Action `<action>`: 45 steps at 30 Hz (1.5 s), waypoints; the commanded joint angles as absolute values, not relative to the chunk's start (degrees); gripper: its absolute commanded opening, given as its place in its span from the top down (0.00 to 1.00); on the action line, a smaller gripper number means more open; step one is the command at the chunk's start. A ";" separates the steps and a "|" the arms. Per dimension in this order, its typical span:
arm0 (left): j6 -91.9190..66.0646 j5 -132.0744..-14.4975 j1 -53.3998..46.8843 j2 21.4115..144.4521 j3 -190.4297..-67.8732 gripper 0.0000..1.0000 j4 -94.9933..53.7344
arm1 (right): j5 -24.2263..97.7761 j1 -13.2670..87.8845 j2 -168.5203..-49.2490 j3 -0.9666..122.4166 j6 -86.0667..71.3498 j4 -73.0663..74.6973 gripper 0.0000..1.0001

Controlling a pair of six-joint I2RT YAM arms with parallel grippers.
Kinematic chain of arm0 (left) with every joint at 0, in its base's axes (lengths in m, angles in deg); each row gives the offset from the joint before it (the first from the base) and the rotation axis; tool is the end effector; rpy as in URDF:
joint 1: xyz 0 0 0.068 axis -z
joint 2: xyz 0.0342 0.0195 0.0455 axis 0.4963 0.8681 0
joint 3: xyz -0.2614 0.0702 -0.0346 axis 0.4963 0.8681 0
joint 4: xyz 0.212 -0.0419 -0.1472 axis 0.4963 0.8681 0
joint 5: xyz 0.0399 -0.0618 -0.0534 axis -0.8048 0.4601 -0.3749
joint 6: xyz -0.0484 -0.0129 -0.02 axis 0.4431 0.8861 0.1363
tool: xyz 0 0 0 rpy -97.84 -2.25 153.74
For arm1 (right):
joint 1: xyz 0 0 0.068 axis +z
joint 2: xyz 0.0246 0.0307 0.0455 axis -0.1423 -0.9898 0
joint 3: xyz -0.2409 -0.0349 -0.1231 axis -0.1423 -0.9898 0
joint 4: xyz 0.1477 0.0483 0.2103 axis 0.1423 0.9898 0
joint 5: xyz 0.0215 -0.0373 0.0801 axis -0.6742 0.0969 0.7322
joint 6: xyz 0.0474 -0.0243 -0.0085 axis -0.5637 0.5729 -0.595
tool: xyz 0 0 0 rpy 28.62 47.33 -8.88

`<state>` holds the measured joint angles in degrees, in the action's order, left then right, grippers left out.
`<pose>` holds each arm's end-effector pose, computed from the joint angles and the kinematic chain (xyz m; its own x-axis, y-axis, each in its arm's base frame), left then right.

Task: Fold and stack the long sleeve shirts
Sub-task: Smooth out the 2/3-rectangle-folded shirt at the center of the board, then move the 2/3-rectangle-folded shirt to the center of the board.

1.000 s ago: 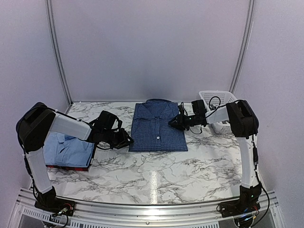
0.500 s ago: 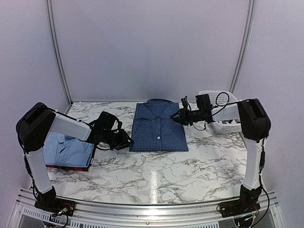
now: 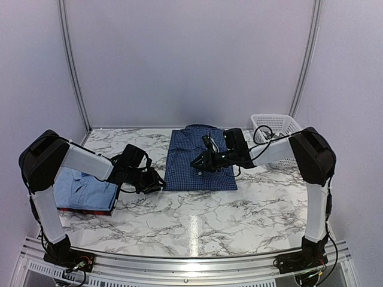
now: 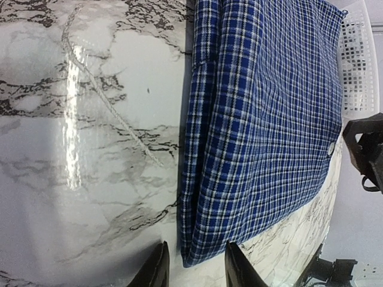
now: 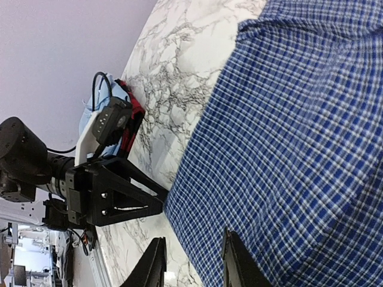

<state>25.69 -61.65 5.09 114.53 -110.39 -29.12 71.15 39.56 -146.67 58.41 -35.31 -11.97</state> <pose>0.2963 -0.2210 0.1311 -0.9280 -0.2341 -0.2898 0.0447 0.7024 -0.7104 0.3681 0.2525 0.1565 -0.8784 -0.0395 -0.4762 -0.4422 0.4451 0.7787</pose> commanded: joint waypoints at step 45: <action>29.08 -63.77 7.70 117.12 -112.89 0.82 -21.41 | 55.27 29.12 -116.40 22.18 -30.47 -4.88 0.63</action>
<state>28.70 -64.73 7.69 116.17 -114.41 -23.28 57.52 29.74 -116.84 22.70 -31.57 -5.39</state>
